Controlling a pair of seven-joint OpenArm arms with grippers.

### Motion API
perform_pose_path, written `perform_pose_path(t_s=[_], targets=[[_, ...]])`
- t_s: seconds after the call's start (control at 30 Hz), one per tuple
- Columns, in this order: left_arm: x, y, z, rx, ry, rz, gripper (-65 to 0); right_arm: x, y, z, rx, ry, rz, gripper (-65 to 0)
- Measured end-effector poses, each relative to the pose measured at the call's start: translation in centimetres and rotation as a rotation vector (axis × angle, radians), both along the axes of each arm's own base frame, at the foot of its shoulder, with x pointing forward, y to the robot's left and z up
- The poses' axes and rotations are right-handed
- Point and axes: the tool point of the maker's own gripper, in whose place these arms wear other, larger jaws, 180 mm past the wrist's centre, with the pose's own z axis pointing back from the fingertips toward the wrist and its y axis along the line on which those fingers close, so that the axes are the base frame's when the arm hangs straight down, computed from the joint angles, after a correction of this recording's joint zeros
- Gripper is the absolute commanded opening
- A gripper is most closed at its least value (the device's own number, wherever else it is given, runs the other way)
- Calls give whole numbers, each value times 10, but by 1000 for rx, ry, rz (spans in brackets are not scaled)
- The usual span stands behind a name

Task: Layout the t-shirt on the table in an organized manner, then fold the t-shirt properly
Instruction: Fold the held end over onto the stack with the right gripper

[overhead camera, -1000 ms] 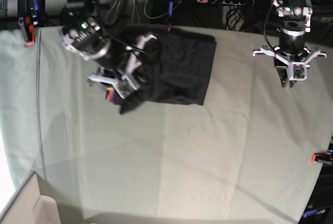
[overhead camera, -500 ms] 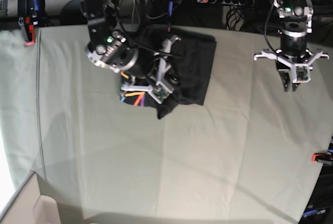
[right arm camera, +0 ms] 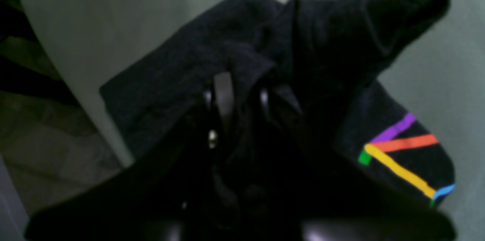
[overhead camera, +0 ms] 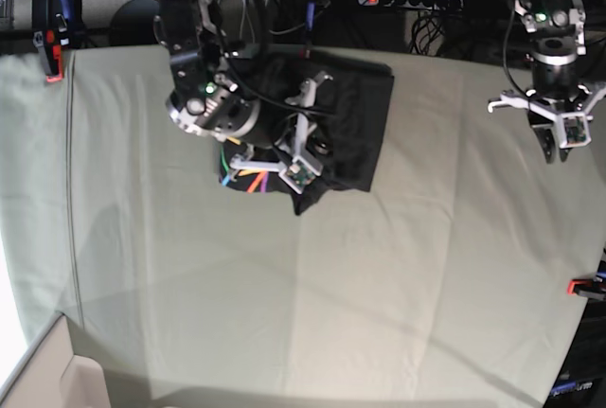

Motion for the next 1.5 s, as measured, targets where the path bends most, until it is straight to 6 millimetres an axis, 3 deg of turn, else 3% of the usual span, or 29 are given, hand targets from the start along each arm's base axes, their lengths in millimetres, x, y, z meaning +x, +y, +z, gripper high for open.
perform_pose_path(t_s=[0.27, 0.37, 0.47, 0.57, 0.63, 0.73, 0.9, 0.97, 1.13, 1.2, 1.33, 1.5], targets=[[11, -1, 7, -2, -31, -3, -550, -15, 28, 3, 7, -7, 99, -369], [9, -1, 5, -3, -24, -4, -550, -25, 37, 6, 22, -17, 138, -298], [10, -1, 5, -4, -24, -3, -550, -29, 31, 13, 0, -37, 141, -279], [10, -1, 5, -3, -23, -4, -550, -14, 29, 40, 23, -121, 120, -280], [10, -1, 4, -3, -22, -5, -550, -4, 16, 53, 44, -156, 66, -280], [9, 0, 4, -2, -22, -3, -550, 8, -14, 54, -3, -171, -13, -280], [6, 2, -7, -11, 5, 6, -550, 19, -46, 50, -32, -167, -102, -301], [4, 3, -10, -13, 16, 8, -550, 19, -52, 49, -35, -163, -119, -363], [5, 3, -10, -13, 13, 9, -550, 5, -52, 39, -34, -124, -123, -596], [3, 4, -11, -12, 17, 10, -550, 8, -59, 41, -32, -130, -147, -650], [4, 4, -10, -10, 16, 9, -550, 20, -91, 48, -59, -157, -236, -650], [4, 4, -10, -10, 17, 9, -550, 29, -114, 47, -73, -162, -299, -650]])
